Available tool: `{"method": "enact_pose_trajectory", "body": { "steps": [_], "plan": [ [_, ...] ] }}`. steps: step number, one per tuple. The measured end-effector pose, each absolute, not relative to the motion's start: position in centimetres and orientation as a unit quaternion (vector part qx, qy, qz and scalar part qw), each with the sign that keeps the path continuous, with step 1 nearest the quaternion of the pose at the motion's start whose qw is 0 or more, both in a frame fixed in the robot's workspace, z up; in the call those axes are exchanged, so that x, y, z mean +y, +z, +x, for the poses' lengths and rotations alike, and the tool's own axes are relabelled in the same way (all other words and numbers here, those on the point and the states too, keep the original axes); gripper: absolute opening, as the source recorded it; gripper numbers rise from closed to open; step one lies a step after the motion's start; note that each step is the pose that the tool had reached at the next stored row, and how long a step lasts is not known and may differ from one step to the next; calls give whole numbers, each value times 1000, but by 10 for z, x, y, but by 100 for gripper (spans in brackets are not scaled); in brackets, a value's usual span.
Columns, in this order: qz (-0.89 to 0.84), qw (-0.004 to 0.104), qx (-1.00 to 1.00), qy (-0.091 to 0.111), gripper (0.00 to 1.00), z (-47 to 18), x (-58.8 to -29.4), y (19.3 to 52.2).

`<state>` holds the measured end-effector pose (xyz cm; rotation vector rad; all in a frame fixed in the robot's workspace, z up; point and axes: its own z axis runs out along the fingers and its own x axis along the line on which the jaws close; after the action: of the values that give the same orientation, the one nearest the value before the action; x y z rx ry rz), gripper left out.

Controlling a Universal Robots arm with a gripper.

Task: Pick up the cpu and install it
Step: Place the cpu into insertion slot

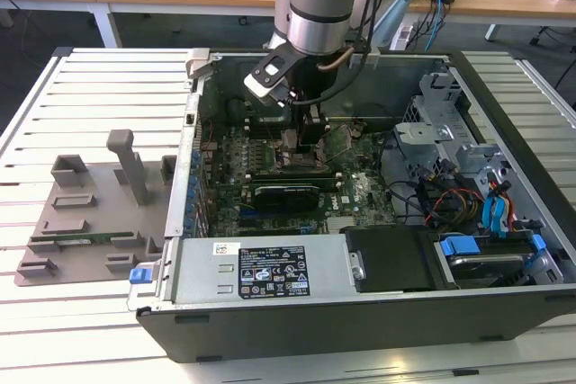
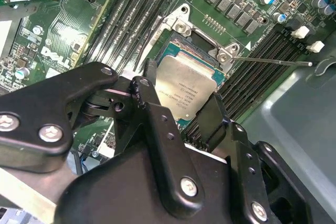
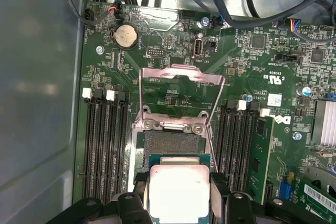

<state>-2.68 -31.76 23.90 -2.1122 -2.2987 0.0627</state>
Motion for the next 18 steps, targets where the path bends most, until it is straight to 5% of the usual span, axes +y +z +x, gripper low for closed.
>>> {"method": "enact_pose_trajectory", "body": {
  "steps": [18],
  "plan": [
    [-676,10,-736,20,55,-27,-318,232]
  ]
}}
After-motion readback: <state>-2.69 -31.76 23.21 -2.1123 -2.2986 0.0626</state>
